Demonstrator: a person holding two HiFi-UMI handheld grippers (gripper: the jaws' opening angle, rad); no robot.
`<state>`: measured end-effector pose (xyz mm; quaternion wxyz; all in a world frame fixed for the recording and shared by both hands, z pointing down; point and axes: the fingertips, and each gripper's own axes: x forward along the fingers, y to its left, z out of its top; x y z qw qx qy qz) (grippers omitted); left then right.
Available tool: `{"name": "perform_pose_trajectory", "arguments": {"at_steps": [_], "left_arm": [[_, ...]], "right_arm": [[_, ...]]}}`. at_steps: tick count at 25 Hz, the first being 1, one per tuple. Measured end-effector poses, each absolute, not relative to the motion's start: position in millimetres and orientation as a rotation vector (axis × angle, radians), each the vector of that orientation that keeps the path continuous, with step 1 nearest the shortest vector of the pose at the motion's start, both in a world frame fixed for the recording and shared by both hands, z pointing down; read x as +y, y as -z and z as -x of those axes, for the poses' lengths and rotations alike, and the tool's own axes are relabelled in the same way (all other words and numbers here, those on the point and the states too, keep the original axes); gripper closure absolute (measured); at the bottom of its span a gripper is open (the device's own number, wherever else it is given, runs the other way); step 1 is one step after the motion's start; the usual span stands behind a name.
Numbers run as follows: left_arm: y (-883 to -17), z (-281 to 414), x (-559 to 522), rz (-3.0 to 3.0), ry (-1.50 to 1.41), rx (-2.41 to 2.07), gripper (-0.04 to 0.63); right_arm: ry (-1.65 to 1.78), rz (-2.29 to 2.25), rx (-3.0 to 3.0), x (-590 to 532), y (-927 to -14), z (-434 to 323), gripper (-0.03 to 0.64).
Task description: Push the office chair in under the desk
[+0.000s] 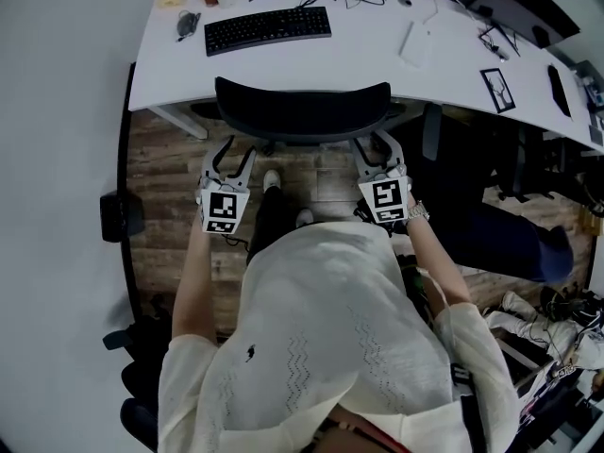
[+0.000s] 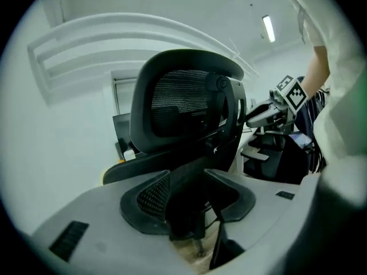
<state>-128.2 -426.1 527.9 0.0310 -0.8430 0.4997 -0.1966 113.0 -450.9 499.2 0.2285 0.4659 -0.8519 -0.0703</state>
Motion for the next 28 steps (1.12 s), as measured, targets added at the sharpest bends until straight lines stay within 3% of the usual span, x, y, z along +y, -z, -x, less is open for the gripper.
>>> {"name": "perform_pose_trajectory", "arguments": {"at_steps": [6,11,20,28], "left_arm": [[-508.4,111.9,-405.0,2.664,0.411,1.675,0.549],[-493.7,85.5,-384.5,2.699,0.346,1.649,0.581],[-465.5,66.0,-359.5,2.817,0.148,1.677,0.581],[-415.3,79.2,-355.7,2.777,-0.081,1.738,0.581]], "right_arm": [[0.029,-1.311,-2.431,-434.2,-486.9,-111.1,0.615],[-0.134,-1.319,-2.507,-420.6,-478.3,-111.9,0.615],[-0.275,-1.291,-2.619,-401.9,-452.0,-110.8,0.617],[-0.192,-1.327,-2.711,-399.6,-398.5,-115.7,0.617]]}}
